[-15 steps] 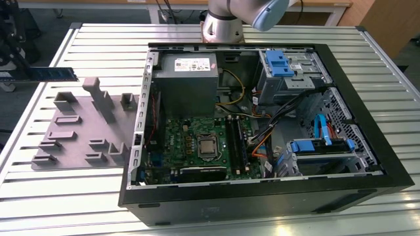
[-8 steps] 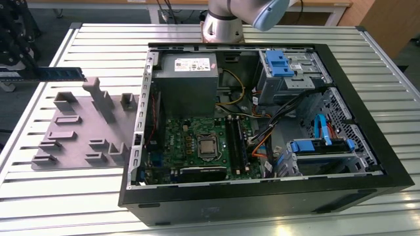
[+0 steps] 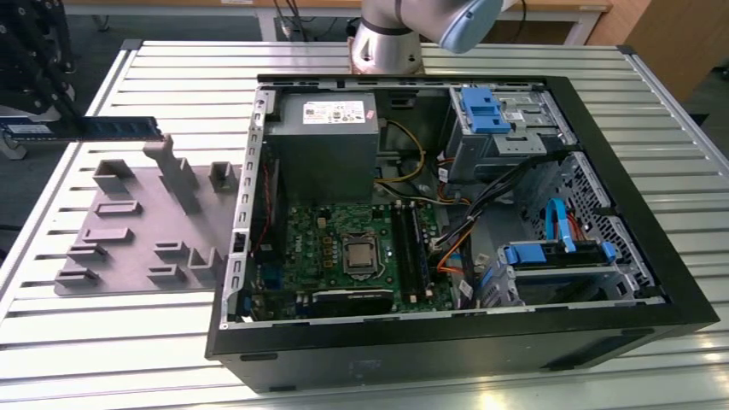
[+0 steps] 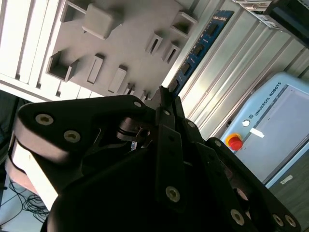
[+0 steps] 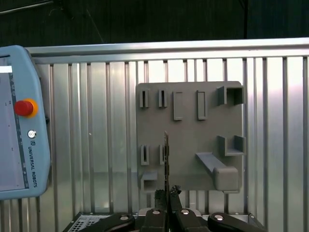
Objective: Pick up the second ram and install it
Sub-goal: 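Pick up the second ram and move it above second insertion slot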
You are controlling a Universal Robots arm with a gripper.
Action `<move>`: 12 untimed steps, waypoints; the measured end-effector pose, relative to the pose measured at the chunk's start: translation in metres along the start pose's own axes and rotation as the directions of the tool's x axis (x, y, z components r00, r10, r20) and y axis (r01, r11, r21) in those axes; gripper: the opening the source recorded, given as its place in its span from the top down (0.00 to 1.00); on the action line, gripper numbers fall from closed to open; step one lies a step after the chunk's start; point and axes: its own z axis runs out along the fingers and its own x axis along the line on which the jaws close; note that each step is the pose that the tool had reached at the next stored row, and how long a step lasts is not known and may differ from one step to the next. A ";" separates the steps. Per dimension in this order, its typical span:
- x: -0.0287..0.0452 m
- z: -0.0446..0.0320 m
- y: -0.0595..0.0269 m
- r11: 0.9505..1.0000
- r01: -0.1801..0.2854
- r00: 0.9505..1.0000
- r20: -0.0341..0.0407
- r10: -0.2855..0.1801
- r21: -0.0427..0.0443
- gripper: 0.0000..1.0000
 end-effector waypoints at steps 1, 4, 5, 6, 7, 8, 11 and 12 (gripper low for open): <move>-0.0001 0.0001 -0.0023 1.000 0.000 1.000 0.000 0.000 0.000 0.86; -0.0004 0.0003 -0.0105 1.000 0.000 1.000 0.000 0.000 0.000 0.86; -0.0005 0.0004 -0.0133 1.000 0.000 1.000 0.000 0.000 0.000 0.86; -0.0006 0.0005 -0.0164 1.000 0.000 1.000 0.000 0.000 0.000 0.86; -0.0007 0.0006 -0.0197 1.000 0.000 1.000 0.000 0.000 0.000 0.86; -0.0008 0.0007 -0.0230 1.000 0.000 1.000 0.000 0.000 0.000 0.86; -0.0012 0.0010 -0.0322 1.000 0.000 1.000 0.000 0.000 0.000 0.86; -0.0013 0.0011 -0.0348 1.000 0.000 1.000 0.000 0.000 0.000 0.86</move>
